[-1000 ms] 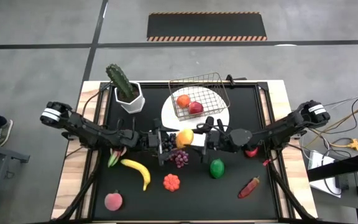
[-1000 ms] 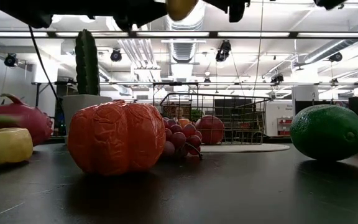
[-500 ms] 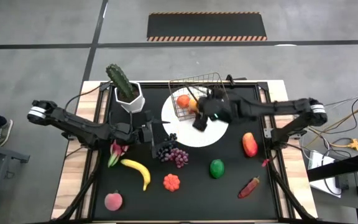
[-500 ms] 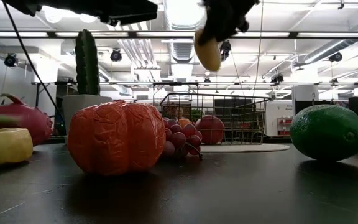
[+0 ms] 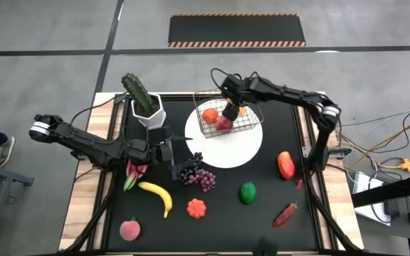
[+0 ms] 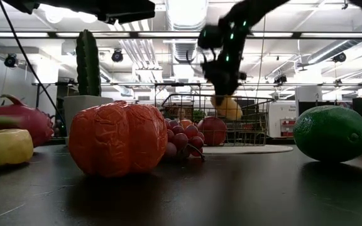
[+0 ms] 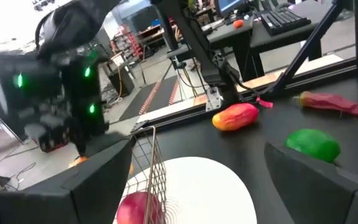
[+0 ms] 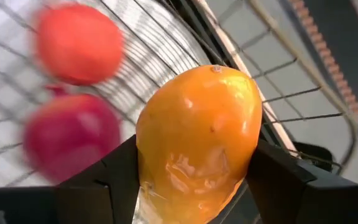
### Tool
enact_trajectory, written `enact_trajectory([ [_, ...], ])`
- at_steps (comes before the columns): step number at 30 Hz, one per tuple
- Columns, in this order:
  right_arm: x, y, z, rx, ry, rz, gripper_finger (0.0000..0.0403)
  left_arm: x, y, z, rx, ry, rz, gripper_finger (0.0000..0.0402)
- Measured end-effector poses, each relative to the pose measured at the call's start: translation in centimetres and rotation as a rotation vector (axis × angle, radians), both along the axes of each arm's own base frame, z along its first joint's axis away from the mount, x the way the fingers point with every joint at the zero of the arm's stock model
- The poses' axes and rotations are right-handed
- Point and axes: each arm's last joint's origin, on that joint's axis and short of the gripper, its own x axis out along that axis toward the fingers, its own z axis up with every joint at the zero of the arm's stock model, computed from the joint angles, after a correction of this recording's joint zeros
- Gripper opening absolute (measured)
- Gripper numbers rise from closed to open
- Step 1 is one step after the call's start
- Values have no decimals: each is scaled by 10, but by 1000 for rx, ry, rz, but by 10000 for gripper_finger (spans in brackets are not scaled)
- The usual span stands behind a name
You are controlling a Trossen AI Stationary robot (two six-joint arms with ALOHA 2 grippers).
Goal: Build produce basket
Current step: Put the yellow mango into the wire basket
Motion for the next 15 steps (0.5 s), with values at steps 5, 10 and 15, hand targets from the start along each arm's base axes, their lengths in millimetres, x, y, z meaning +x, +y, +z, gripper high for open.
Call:
enact_trajectory([
  [5,0,-24,-28,40,69,-27,230,0,0,-2,2,7,0,348],
  [10,3,-28,-43,61,101,-24,260,-1,0,-3,2,7,0,348],
  [15,3,-29,-42,57,93,-28,306,-1,0,-3,2,7,0,348],
])
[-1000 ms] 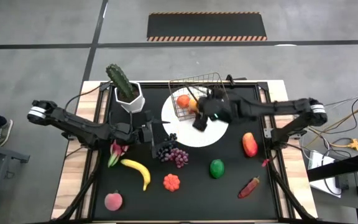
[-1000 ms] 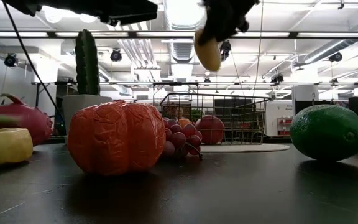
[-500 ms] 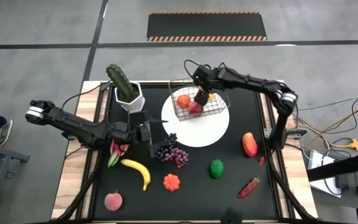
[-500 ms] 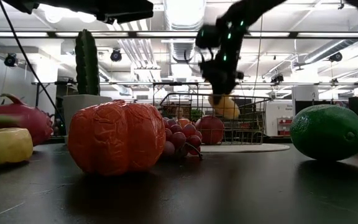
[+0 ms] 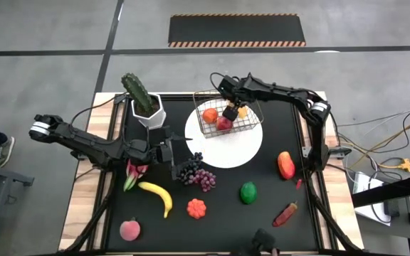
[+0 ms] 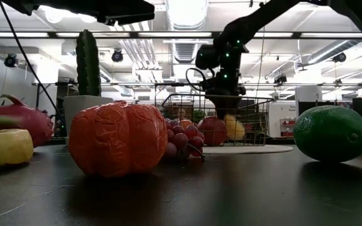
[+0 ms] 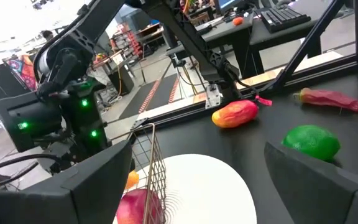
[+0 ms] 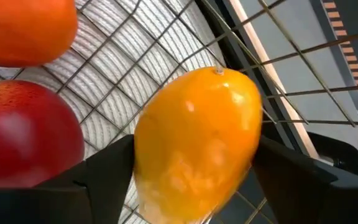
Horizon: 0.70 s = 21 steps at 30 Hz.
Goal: Build produce basket
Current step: Put the yellow mango into the wire basket, then put the yellow banana into the wire basket
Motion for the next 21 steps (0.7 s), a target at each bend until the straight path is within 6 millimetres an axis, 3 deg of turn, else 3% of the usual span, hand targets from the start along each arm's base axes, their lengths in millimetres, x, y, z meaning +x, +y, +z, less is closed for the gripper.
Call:
enact_trajectory([
  [6,-5,6,22,-31,-49,1,320,0,0,0,-62,-12,3,348],
  [10,-10,22,47,-50,-94,13,313,-1,-1,-3,-155,-23,2,348],
  [16,-14,78,94,-89,-218,109,297,-1,-10,-18,-299,0,-18,348],
  [21,-19,142,122,-123,-368,277,284,4,-23,-31,-462,32,-36,348],
])
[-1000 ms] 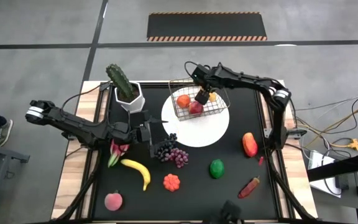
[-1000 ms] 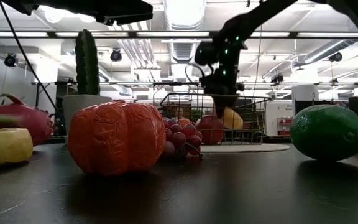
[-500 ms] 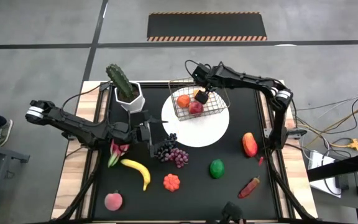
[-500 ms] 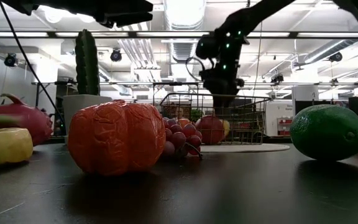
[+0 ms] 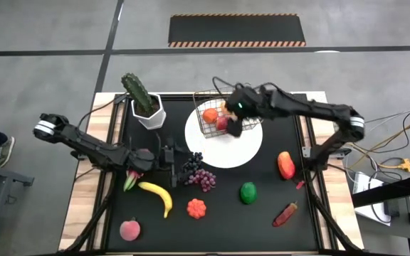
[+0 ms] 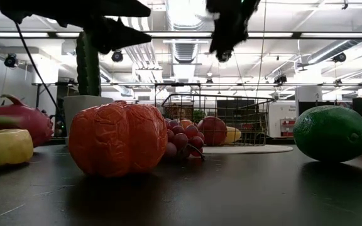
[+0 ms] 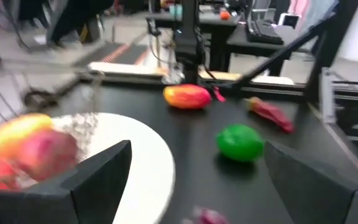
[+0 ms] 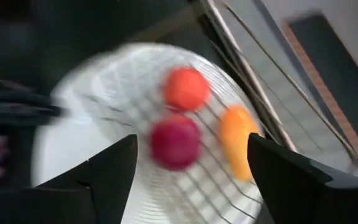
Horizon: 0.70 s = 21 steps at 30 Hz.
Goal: Build produce basket
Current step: Put the yellow banana into the wire basket
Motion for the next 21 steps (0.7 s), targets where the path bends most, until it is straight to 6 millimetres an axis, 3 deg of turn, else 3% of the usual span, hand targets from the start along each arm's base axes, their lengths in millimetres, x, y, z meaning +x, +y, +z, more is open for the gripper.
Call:
enact_trajectory([
  [6,-14,75,0,-23,-205,224,269,6,-19,-13,-104,49,-37,348],
  [10,-26,110,-11,-41,-317,365,262,3,-31,-13,-95,157,-70,348],
  [15,-40,134,-30,-81,-383,496,255,-3,-39,-1,-129,402,-73,348],
  [21,-48,139,-54,-104,-426,536,251,-15,-41,3,-102,769,-105,348],
])
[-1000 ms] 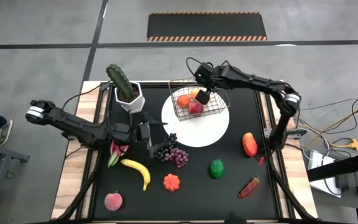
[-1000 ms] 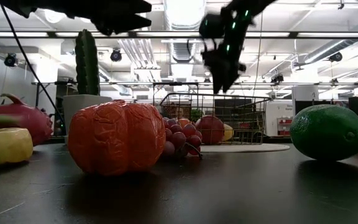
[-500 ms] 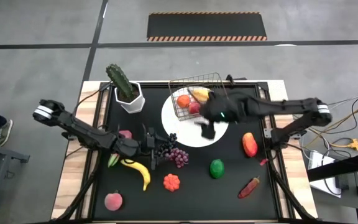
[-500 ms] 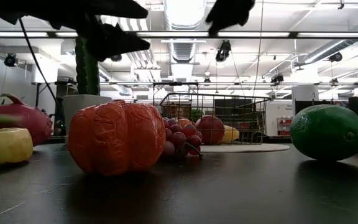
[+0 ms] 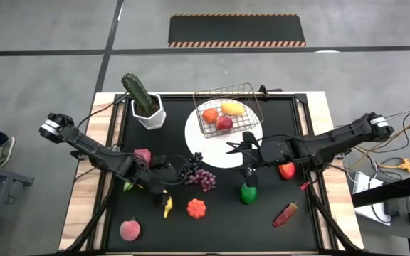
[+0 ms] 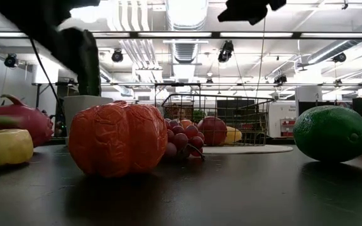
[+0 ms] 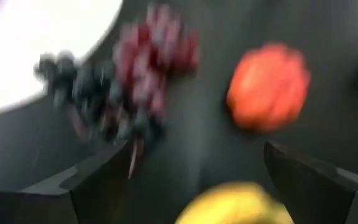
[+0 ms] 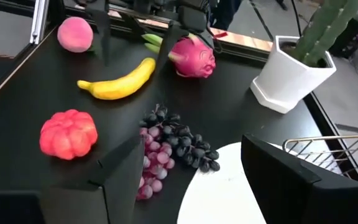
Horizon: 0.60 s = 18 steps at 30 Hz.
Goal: Build produce basket
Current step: Put the yellow banana into the wire basket
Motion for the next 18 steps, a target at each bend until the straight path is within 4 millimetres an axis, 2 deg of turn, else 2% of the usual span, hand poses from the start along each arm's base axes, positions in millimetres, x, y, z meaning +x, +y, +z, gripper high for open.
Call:
enact_trajectory([
  [4,0,0,-13,3,-22,0,253,-9,-1,-13,-28,203,-61,348],
  [8,-2,-1,-26,30,-30,-11,253,-17,-6,-37,-37,331,-72,348],
  [11,-4,-1,-34,40,-19,-17,253,-19,-10,-49,1,386,-96,347],
  [18,-5,-1,-35,50,-16,-22,249,-13,-12,-71,113,460,-121,346],
])
